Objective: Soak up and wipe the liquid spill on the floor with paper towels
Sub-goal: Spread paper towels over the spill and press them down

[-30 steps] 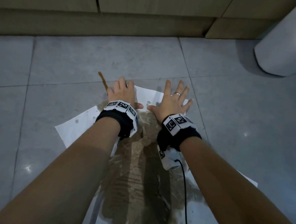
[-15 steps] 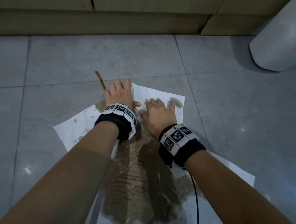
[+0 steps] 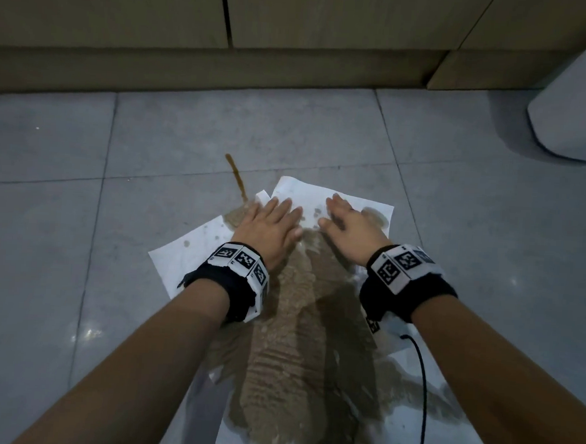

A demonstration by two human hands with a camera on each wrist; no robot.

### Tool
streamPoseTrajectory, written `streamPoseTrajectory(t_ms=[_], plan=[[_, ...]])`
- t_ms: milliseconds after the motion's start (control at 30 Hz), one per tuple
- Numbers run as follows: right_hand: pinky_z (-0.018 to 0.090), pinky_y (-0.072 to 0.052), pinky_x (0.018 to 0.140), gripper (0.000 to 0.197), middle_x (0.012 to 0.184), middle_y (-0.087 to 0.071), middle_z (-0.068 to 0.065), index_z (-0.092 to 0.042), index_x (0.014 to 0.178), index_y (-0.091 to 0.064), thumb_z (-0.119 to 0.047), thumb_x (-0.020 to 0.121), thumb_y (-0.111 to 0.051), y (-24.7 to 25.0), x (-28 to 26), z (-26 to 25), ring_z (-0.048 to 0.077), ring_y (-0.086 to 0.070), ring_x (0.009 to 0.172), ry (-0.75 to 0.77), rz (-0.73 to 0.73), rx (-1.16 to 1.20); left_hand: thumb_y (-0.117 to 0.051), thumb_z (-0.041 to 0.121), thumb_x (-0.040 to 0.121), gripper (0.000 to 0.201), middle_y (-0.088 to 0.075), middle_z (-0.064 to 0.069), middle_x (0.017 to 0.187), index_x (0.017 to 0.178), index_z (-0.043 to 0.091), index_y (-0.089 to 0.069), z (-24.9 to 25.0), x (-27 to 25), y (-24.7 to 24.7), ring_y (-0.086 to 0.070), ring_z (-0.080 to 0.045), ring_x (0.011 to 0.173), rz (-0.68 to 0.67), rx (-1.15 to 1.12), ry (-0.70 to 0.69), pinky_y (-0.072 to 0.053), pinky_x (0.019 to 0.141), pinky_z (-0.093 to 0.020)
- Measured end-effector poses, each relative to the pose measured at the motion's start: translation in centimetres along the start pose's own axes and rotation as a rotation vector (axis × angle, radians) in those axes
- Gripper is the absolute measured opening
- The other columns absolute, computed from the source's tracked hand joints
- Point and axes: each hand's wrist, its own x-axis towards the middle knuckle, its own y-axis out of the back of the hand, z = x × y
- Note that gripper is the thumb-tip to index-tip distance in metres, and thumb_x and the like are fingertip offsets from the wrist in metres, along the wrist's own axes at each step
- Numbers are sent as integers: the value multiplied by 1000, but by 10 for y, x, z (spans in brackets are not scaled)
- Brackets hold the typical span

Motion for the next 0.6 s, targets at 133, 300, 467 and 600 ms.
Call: streamPoseTrajectory(t_ms=[133,300,467,600], plan=[[46,-3,118,58,159,-4,5,-14,150,-15,-44,100,-24,-20,5,-1,19,-7,146,45,-65,-366,-17,41,101,53,-6,-3,159,149,20,-15,3,2,0,-7,-22,146,-61,51,13,-3,117,-41],[50,-3,115,47,156,-18,4,-14,145,-29,-31,100,-27,-6,12,-11,19,-17,143,46,-56,-476,-16,41,101,52,-15,-6,157,147,19,-23,9,7,18,-18,-24,143,-106,161,10,-8,117,-44],[46,-12,115,53,157,-16,7,-11,145,-25,-21,95,-39,-21,9,-23,24,-22,141,64,-62,-505,-23,36,101,47,-22,-7,154,144,17,-29,13,8,34,-28,-24,138,-167,105,2,-13,115,-43],[42,-25,113,39,144,-42,10,-9,133,-48,-16,96,-37,4,14,-28,28,-41,130,16,-25,-264,-35,26,99,48,-20,-7,155,145,14,-27,-11,-14,35,-31,-27,136,-2,-94,77,-23,111,-35]])
